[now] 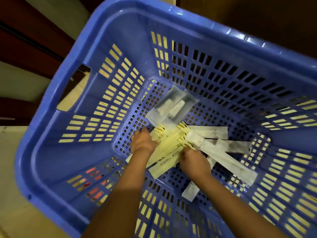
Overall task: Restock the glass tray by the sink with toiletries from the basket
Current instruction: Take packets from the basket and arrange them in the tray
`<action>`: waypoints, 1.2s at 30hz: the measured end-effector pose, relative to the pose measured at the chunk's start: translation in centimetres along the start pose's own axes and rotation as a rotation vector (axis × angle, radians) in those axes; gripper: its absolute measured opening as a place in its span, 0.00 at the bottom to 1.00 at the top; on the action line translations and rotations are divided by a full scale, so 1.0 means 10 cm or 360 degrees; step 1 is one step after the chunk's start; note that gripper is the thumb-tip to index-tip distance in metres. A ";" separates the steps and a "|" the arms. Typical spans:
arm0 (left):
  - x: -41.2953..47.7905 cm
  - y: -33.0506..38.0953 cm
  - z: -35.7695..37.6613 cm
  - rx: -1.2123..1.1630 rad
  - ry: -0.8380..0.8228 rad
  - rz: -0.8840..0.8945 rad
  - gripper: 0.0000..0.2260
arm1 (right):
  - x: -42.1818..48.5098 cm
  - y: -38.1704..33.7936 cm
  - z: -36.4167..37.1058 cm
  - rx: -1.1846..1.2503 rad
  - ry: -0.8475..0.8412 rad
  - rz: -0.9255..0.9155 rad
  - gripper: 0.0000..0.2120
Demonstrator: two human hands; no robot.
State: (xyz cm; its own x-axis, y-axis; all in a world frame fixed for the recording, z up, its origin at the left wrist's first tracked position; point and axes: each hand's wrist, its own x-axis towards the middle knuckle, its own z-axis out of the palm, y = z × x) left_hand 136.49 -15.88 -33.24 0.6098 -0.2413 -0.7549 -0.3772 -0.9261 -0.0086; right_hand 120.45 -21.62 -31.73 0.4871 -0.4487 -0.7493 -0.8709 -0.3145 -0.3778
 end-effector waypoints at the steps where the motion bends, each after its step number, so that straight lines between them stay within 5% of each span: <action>1: 0.03 -0.02 -0.01 0.0015 -0.0055 0.0009 0.29 | -0.01 -0.01 0.03 0.0028 -0.0016 -0.0010 0.10; 10: -0.18 -0.03 -0.28 0.0000 -0.0391 0.0137 0.15 | -0.10 -0.13 0.02 0.0580 -0.0222 -0.0055 0.11; 14: -0.42 0.14 -0.51 -0.0766 -0.0321 0.0323 0.04 | -0.21 -0.16 -0.18 0.1073 -0.0178 0.0072 0.13; 19: -0.68 0.48 -0.66 -0.1483 -0.0566 0.0419 0.08 | -0.29 -0.16 -0.53 0.1518 0.0022 0.0115 0.10; 25: -0.70 0.66 -0.40 -0.1836 -0.0622 0.0305 0.05 | -0.33 0.15 -0.84 0.1317 0.0037 0.0092 0.09; 29: -0.70 0.68 -0.21 -0.2065 -0.0777 0.0090 0.10 | -0.37 0.27 -0.82 0.1137 0.0276 0.0029 0.09; 36: -0.78 0.66 -0.02 -0.2231 -0.0977 0.0205 0.07 | -0.46 0.15 -0.52 0.0785 0.0211 -0.0149 0.08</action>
State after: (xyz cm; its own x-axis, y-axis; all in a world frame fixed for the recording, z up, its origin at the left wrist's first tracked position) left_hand 129.36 -20.13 -27.25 0.1203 -0.5116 -0.8507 0.7505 -0.5141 0.4153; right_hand 117.24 -24.32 -26.02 0.5406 -0.5496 -0.6369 -0.7353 0.0593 -0.6752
